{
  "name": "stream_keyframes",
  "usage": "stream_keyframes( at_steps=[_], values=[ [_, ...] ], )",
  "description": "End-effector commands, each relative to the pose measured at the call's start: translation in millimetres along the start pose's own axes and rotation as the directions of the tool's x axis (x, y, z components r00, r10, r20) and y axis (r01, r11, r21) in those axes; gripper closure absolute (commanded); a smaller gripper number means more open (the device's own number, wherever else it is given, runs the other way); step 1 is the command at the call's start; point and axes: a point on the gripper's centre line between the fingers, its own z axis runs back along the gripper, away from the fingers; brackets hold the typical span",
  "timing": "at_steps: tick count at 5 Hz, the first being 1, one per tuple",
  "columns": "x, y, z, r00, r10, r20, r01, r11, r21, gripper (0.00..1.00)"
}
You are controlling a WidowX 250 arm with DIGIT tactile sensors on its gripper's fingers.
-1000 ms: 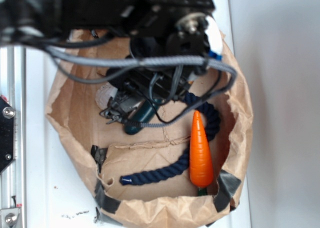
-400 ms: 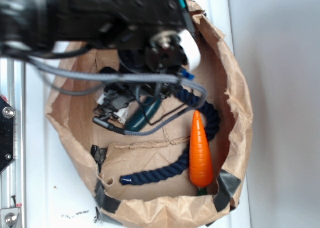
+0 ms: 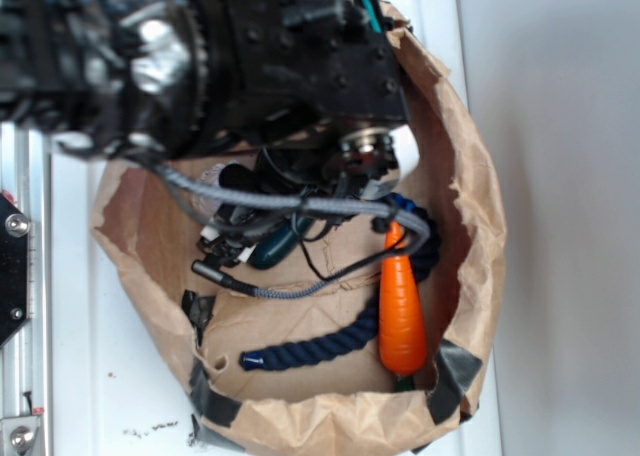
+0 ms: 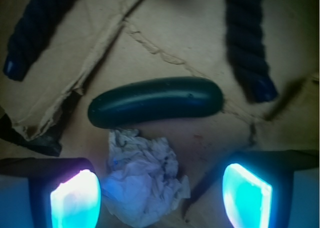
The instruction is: Grab the white paper.
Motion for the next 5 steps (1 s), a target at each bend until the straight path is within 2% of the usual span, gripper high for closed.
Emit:
stream_keyframes(
  at_steps=[1, 3, 4, 5],
  values=[
    [10.9, -18.4, -9.9, 0.998, -0.007, -0.060, 0.008, 1.000, 0.012, 0.00],
    [9.2, -16.2, -6.7, 0.992, 0.090, -0.089, -0.095, 0.994, -0.062, 0.00],
    [2.6, -14.5, -9.0, 0.994, 0.089, -0.068, -0.094, 0.993, -0.076, 0.00],
    [-16.4, -18.6, 1.7, 0.996, 0.082, 0.033, -0.081, 0.996, -0.033, 0.00]
  ],
)
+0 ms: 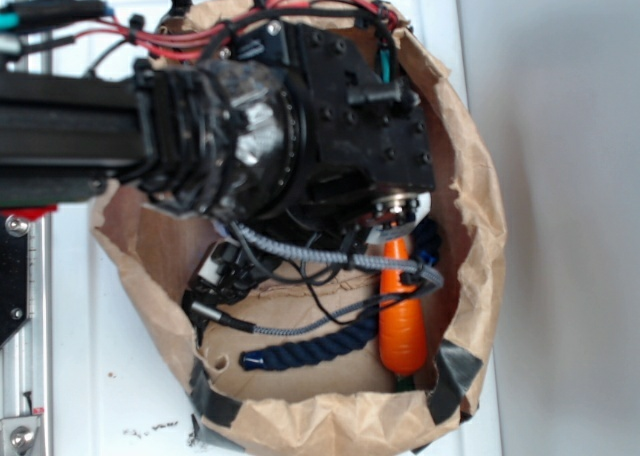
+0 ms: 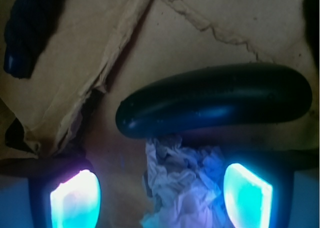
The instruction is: Grab the white paper.
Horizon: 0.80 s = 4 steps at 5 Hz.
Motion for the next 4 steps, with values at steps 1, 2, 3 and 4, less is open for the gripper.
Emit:
stream_keyframes(
  at_steps=[1, 2, 3, 4],
  values=[
    [-28.7, 0.2, 16.4, 0.979, -0.038, 0.200, 0.022, 0.997, 0.079, 0.00],
    [-30.5, 2.3, 6.9, 0.983, -0.016, 0.185, -0.005, 0.994, 0.112, 0.00],
    [-27.3, 5.1, 3.6, 0.985, 0.002, 0.174, -0.022, 0.993, 0.113, 0.00],
    [-23.6, 6.7, -5.4, 0.987, 0.004, 0.162, -0.026, 0.991, 0.130, 0.00]
  ],
)
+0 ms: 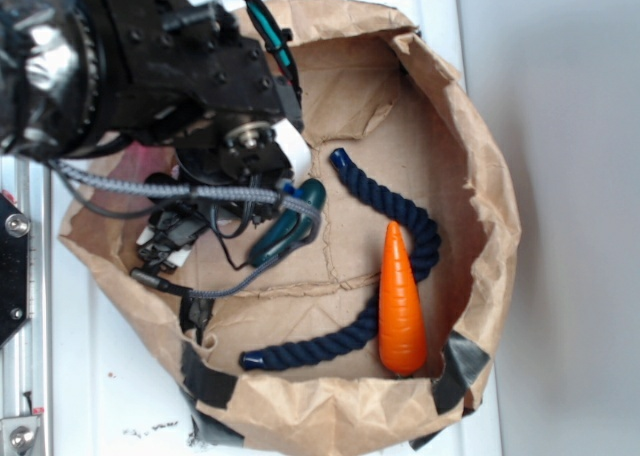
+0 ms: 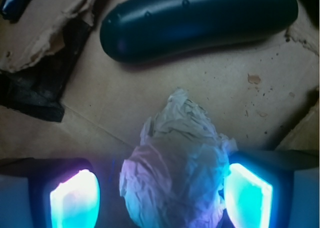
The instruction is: Grab the white paper.
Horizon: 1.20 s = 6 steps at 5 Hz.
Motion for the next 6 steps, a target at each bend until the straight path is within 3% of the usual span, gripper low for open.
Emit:
stream_keyframes(
  at_steps=[1, 2, 3, 5, 6],
  values=[
    [16.0, -3.3, -9.3, 1.000, 0.003, -0.008, -0.003, 0.998, 0.060, 0.00],
    [16.7, -3.8, -7.8, 0.999, 0.034, -0.010, -0.033, 0.998, 0.054, 1.00],
    [18.7, -0.8, -1.8, 0.999, 0.032, 0.004, -0.032, 0.997, 0.065, 1.00],
    [24.2, -1.8, 39.5, 0.999, 0.036, 0.012, -0.037, 0.999, 0.032, 1.00],
    [34.7, -4.9, 63.7, 0.993, 0.113, 0.020, -0.114, 0.991, 0.070, 1.00]
  ],
)
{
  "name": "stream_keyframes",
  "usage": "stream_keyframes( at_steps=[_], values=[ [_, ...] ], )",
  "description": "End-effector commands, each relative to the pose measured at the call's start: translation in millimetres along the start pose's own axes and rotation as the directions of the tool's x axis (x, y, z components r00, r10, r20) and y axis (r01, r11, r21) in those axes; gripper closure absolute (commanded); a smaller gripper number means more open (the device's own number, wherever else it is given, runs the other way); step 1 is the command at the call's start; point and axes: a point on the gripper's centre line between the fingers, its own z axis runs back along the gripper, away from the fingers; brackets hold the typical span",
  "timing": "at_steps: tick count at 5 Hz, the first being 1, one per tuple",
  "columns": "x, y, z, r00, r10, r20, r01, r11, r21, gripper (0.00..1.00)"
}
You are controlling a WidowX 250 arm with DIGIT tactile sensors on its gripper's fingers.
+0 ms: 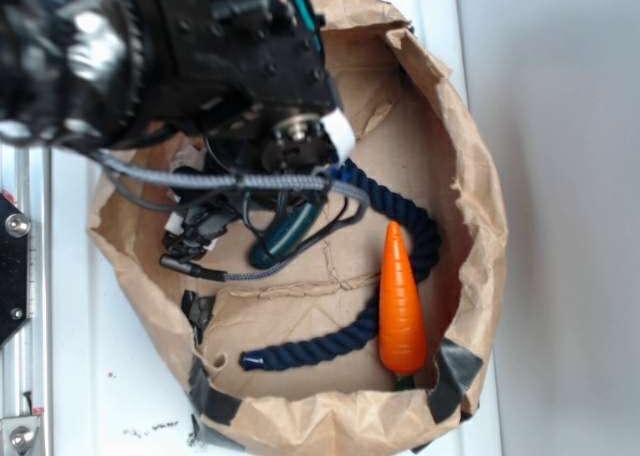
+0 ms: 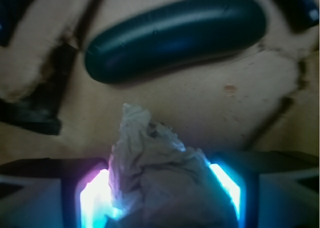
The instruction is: Grab the white paper.
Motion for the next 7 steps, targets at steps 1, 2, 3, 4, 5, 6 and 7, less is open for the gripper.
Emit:
stream_keyframes(
  at_steps=[1, 2, 3, 4, 5, 6, 7],
  values=[
    [28.8, -16.5, 63.9, 0.986, 0.155, 0.055, -0.160, 0.983, 0.090, 1.00],
    [34.8, -33.7, 93.0, 0.916, 0.394, 0.070, -0.399, 0.913, 0.084, 1.00],
    [39.6, -41.0, 109.6, 0.886, 0.449, 0.116, -0.459, 0.885, 0.074, 1.00],
    [40.0, -35.9, 123.0, 0.860, 0.464, 0.213, -0.483, 0.875, 0.044, 1.00],
    [36.3, -38.1, 123.2, 0.833, 0.444, 0.331, -0.487, 0.872, 0.057, 1.00],
    [32.4, -42.9, 118.8, 0.801, 0.433, 0.414, -0.497, 0.866, 0.056, 1.00],
    [40.8, -42.7, 121.8, 0.814, 0.457, 0.358, -0.517, 0.851, 0.090, 1.00]
  ],
)
